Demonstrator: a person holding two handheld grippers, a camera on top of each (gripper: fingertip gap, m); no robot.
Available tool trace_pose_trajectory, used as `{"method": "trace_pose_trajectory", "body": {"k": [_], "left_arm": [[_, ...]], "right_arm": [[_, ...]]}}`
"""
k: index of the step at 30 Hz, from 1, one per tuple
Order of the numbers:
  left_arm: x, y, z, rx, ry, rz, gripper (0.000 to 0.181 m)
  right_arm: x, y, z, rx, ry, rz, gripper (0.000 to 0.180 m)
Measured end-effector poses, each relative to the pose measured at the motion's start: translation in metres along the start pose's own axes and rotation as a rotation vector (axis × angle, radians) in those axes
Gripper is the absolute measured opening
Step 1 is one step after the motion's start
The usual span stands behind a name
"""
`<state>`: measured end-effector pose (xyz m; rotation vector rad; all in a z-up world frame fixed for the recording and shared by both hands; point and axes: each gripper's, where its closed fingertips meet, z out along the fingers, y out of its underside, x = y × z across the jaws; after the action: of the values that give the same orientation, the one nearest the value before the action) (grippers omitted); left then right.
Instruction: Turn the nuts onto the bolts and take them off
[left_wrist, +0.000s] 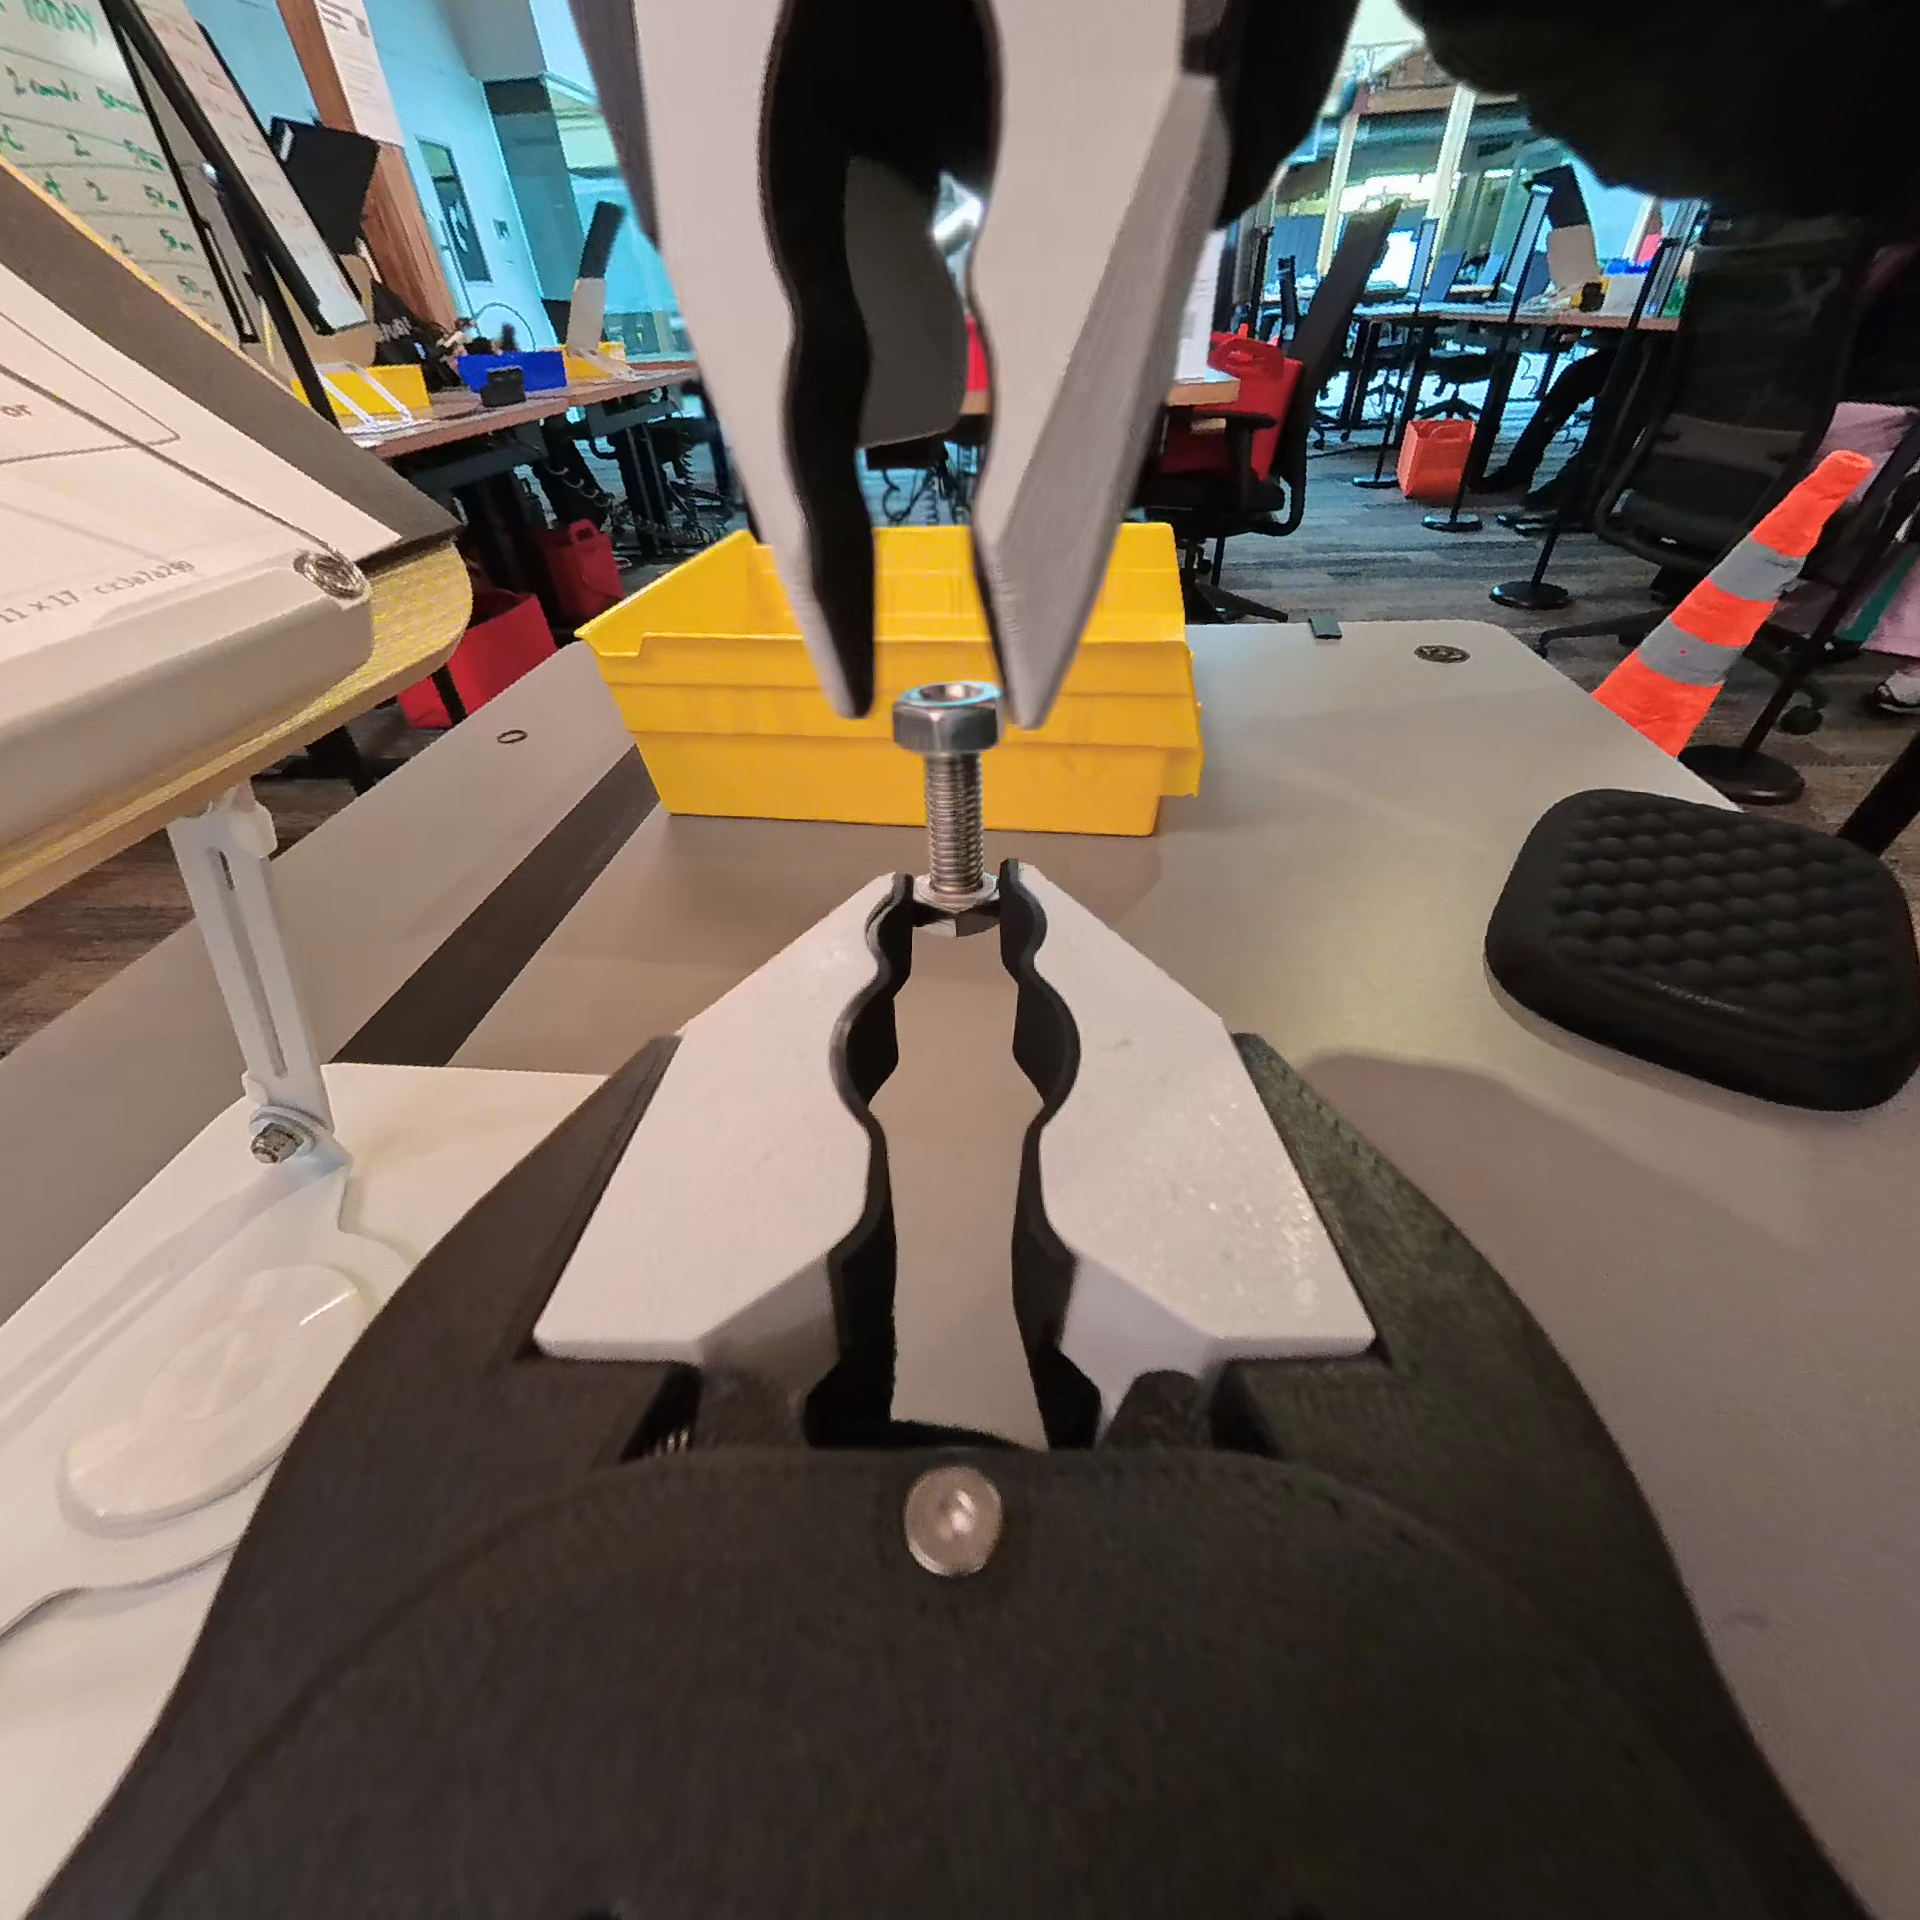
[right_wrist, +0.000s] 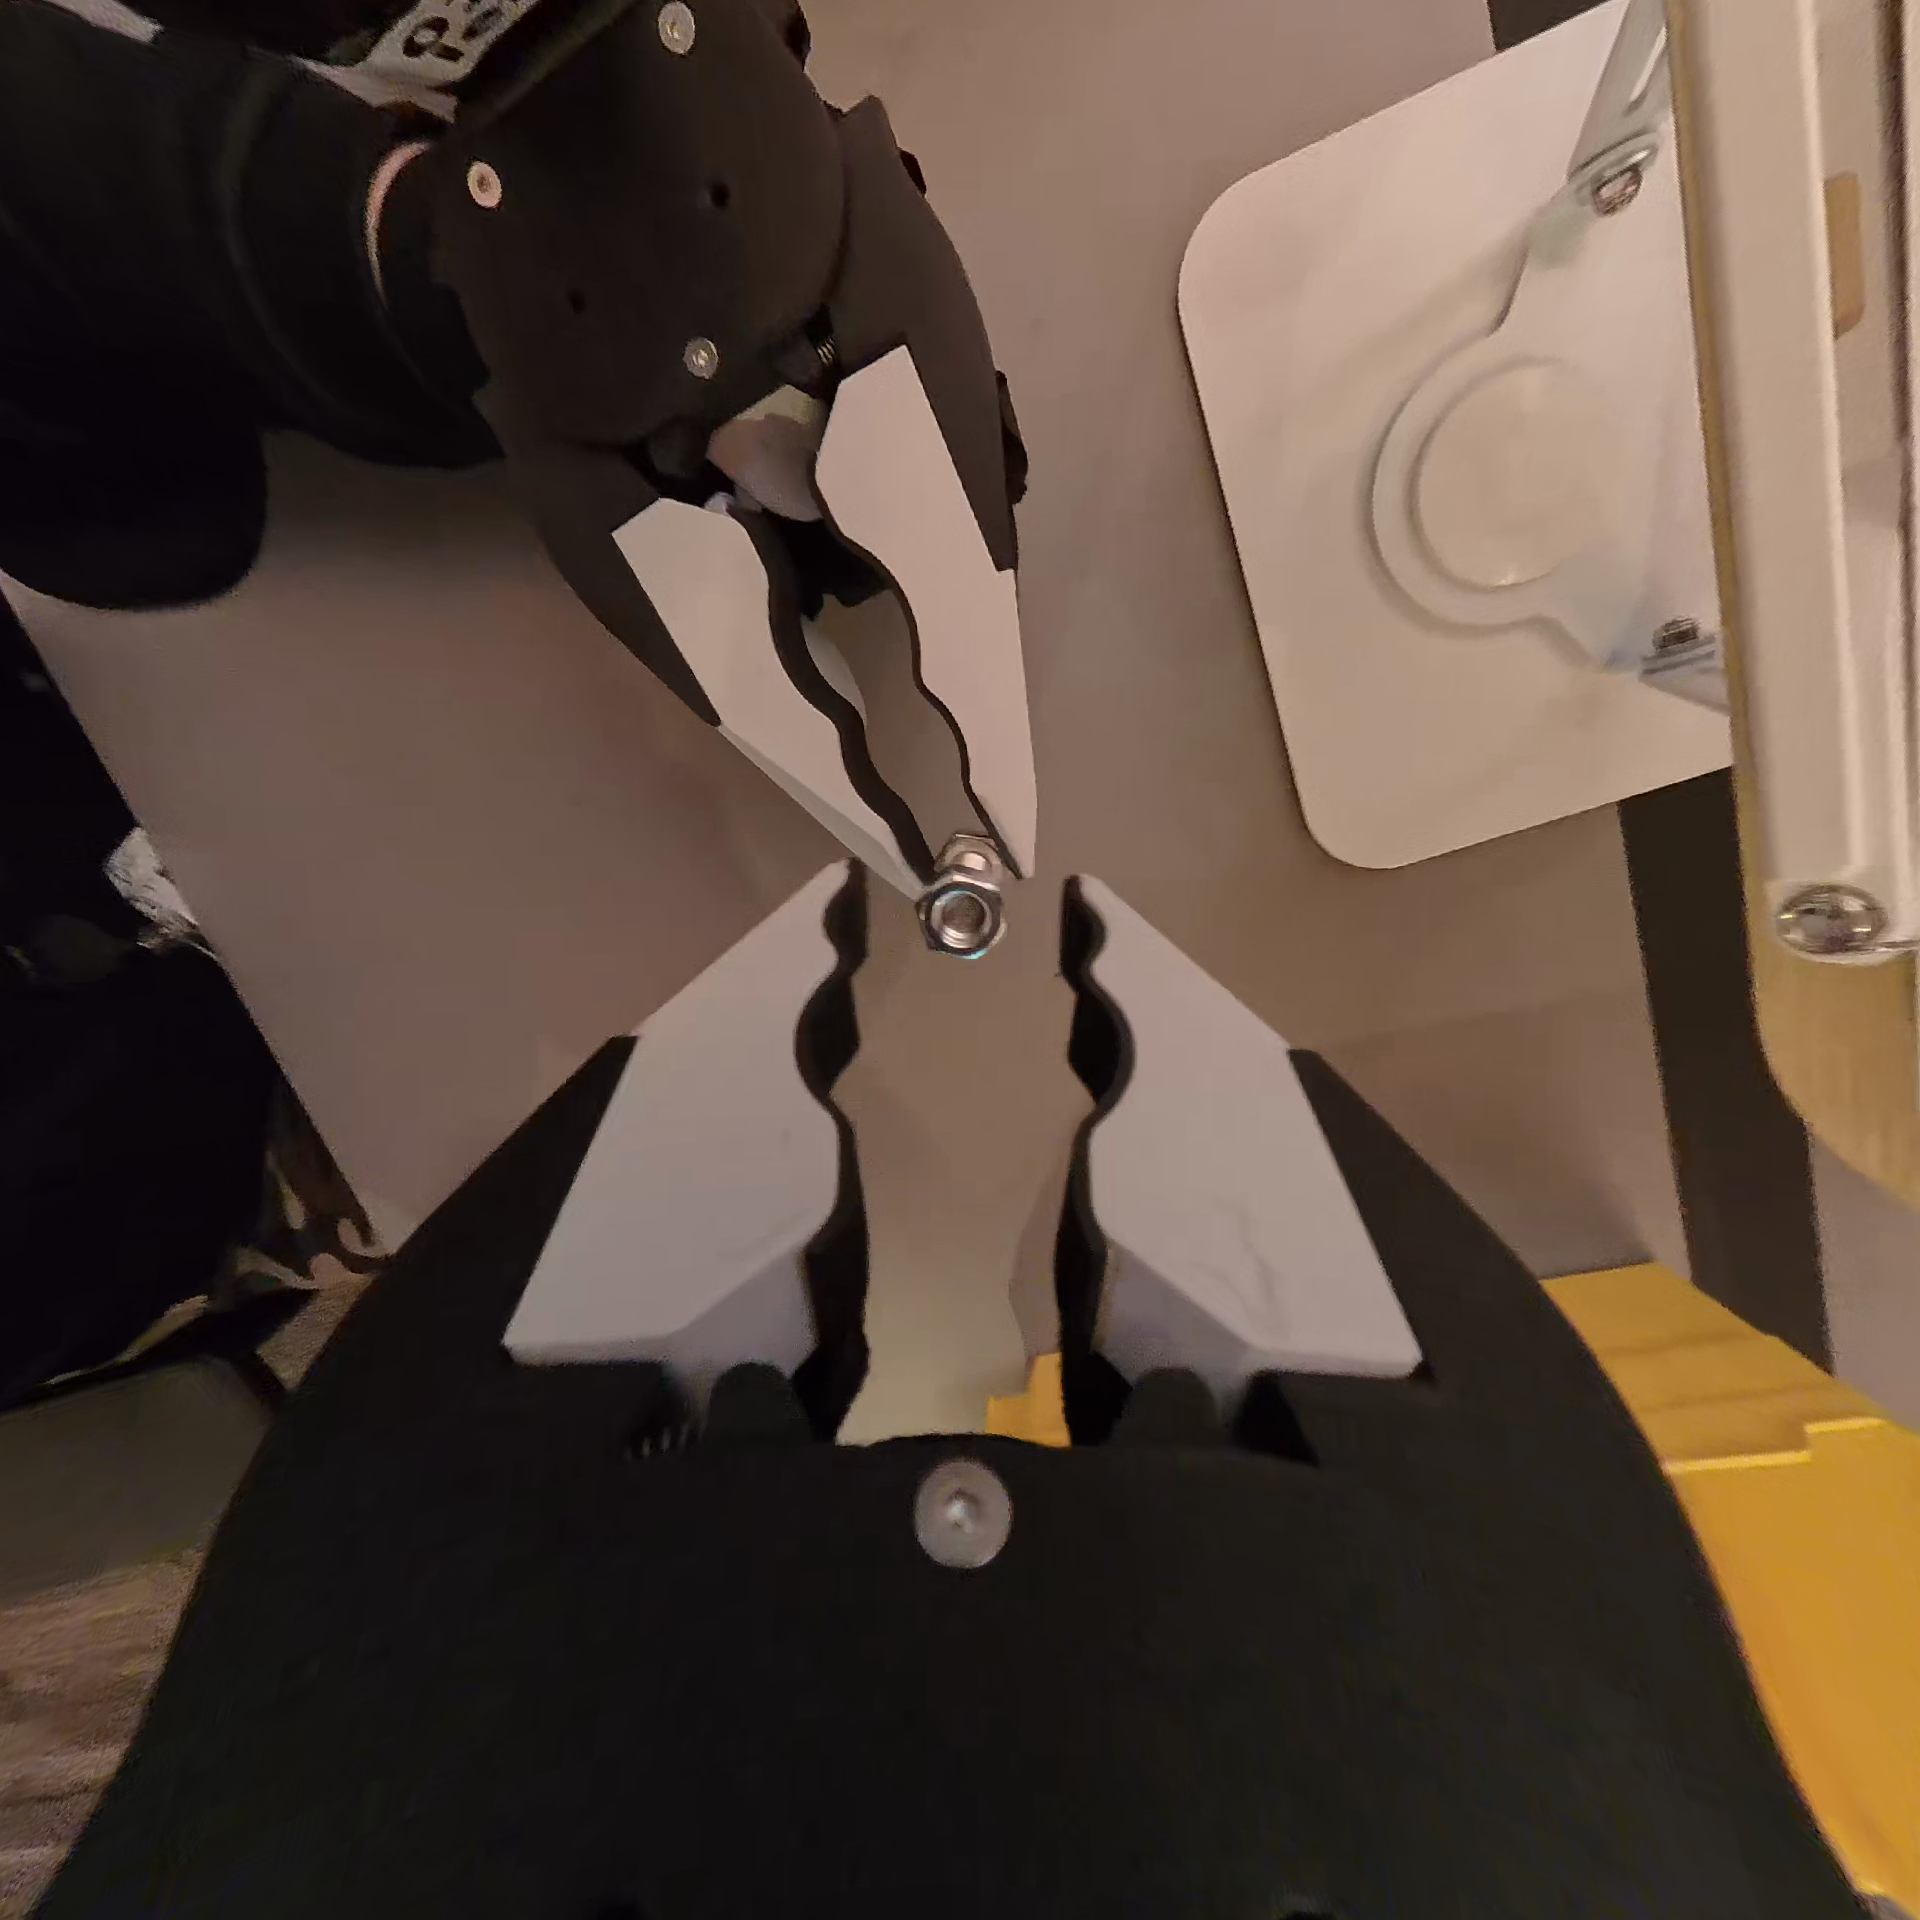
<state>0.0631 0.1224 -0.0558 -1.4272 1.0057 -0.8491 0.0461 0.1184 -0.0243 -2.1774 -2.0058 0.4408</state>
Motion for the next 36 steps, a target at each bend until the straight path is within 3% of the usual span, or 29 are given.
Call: {"method": "trace_pose_trajectory", "body": {"k": [1,6,11,18,28,36], "left_arm": [[0.000,-0.001,0.000,0.001,0.002,0.003,0.015],[0.001,-0.002,-0.002,0.011,0.008,-0.002,0.015],[0.002,-0.003,-0.001,0.011,0.013,0.000,0.015],[0.001,-0.003,-0.002,0.014,0.012,0.001,0.015],[0.002,-0.003,-0.001,0.011,0.012,0.003,0.015],[0.001,0.001,0.001,-0.006,0.006,0.002,0.015]], "right_arm": [[0.001,0.000,-0.002,0.001,0.008,-0.033,0.042],[0.004,0.001,-0.009,-0.026,0.084,-0.443,0.045],[0.003,0.004,-0.009,-0.051,0.120,-0.769,0.035],[0.002,0.009,-0.001,-0.100,0.111,-0.914,0.016],[0.002,0.011,0.000,-0.094,0.082,-0.781,0.014],[0.003,0.013,0.003,-0.100,0.043,-0.262,0.014]]}}
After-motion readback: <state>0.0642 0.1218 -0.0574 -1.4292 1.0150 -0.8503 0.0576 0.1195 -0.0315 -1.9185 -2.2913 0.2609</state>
